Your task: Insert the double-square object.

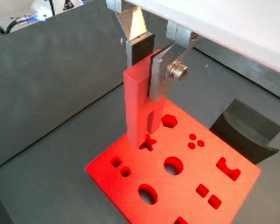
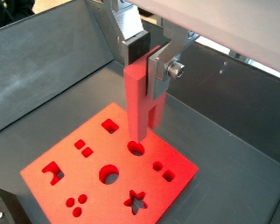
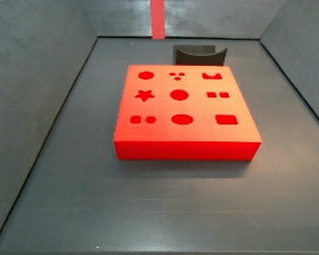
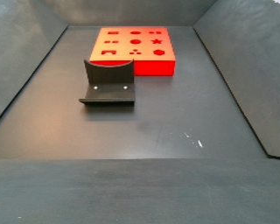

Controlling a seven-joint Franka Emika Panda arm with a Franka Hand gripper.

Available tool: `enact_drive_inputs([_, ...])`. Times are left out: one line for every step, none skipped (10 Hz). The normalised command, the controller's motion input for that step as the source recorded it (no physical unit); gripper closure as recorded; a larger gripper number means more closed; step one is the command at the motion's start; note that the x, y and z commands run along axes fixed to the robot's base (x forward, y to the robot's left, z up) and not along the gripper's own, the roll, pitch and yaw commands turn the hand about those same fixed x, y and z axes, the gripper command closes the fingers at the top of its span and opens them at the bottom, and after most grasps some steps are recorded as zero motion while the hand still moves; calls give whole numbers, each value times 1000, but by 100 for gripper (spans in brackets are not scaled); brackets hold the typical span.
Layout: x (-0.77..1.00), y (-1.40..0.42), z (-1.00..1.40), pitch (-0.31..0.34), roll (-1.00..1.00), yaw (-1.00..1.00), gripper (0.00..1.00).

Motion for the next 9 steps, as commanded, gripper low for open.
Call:
enact_drive_inputs([274,0,-86,0,0,-211,100])
enact_drive_inputs([546,0,-266,0,-7,-523,100])
enact_drive_inputs([577,0,-286,0,-13,-600,100])
enact_drive_inputs([477,51,-303,0,-11,-709,100])
enact_drive_inputs([457,169,-286,0,-23,-754,100])
enact_drive_inputs([471,234,-303,0,-16,-760,100])
enact_drive_inputs([769,337,-374,0,-34,-531,100])
enact_drive_inputs([780,346,-420,0,-14,-520,100])
enact_drive_inputs([763,343,-431,0,-7,-531,100])
